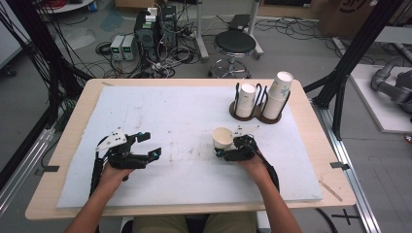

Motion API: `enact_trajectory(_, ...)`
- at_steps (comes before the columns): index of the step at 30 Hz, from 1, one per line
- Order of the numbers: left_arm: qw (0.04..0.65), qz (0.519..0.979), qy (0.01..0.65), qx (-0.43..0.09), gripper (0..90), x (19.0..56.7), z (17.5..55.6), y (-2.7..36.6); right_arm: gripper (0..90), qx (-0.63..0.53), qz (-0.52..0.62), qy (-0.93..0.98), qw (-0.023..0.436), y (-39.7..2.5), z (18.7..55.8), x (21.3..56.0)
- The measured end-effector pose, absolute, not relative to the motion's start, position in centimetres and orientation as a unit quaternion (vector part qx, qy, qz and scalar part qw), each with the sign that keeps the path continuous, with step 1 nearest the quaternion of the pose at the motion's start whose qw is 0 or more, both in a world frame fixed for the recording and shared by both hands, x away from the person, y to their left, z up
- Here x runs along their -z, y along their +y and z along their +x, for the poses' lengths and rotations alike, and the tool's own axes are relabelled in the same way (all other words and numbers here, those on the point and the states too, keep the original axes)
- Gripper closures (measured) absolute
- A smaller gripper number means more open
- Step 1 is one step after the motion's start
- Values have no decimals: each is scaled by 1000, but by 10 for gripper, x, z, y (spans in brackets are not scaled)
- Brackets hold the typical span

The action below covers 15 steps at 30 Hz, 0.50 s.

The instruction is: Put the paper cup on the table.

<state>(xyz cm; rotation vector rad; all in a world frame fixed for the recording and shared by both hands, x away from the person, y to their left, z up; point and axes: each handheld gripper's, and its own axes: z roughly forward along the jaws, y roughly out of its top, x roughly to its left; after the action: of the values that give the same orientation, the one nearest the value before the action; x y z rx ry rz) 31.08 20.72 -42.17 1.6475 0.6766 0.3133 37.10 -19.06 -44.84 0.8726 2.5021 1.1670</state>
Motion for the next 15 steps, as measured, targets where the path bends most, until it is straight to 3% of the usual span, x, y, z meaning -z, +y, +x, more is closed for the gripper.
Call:
enact_trajectory(4,617,717,295,-134,194,422,311,208,315,-400,302,857,119,-191,371,449)
enact_trajectory(7,617,717,296,-133,194,422,311,208,202,-393,318,855,114,-190,372,452)
enact_trajectory(15,618,715,300,-132,193,423,312,210,202,-401,321,851,110,-203,363,445)
